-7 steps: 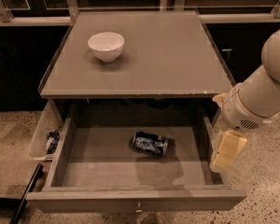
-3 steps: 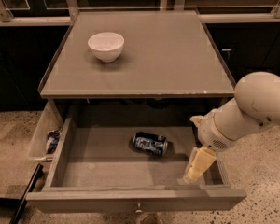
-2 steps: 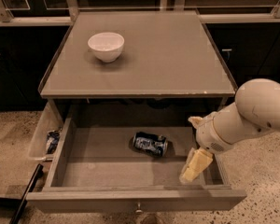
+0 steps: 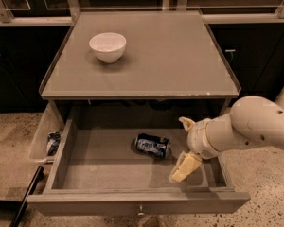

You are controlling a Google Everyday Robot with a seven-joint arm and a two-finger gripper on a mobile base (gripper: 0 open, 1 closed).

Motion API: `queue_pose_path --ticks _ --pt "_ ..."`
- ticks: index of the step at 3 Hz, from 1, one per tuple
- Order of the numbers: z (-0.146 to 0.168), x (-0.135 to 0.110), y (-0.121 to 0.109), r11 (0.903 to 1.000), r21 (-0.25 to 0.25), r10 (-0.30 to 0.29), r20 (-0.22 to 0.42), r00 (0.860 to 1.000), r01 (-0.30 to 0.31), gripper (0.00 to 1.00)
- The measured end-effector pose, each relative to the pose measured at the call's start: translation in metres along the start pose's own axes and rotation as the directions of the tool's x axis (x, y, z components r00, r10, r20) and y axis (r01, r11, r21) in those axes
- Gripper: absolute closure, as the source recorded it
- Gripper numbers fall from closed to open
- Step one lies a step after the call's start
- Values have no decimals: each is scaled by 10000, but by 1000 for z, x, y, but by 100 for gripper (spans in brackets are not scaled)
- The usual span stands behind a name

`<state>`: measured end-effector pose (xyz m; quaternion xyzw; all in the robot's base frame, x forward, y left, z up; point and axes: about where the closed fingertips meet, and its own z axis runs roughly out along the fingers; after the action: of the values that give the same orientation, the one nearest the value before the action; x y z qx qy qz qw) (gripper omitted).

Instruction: Pick pepsi can from top drawer and place on counter

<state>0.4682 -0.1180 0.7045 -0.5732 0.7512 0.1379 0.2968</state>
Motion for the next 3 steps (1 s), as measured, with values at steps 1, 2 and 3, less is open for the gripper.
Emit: queue_pose_path --ticks 1,2,3 --pt "25 -9 -6 9987 87 -503 462 9977 499 0" --pt "52 -11 -16 9966 130 -821 510 9953 816 0" --pt "72 -10 -27 9958 133 -913 446 9948 908 0"
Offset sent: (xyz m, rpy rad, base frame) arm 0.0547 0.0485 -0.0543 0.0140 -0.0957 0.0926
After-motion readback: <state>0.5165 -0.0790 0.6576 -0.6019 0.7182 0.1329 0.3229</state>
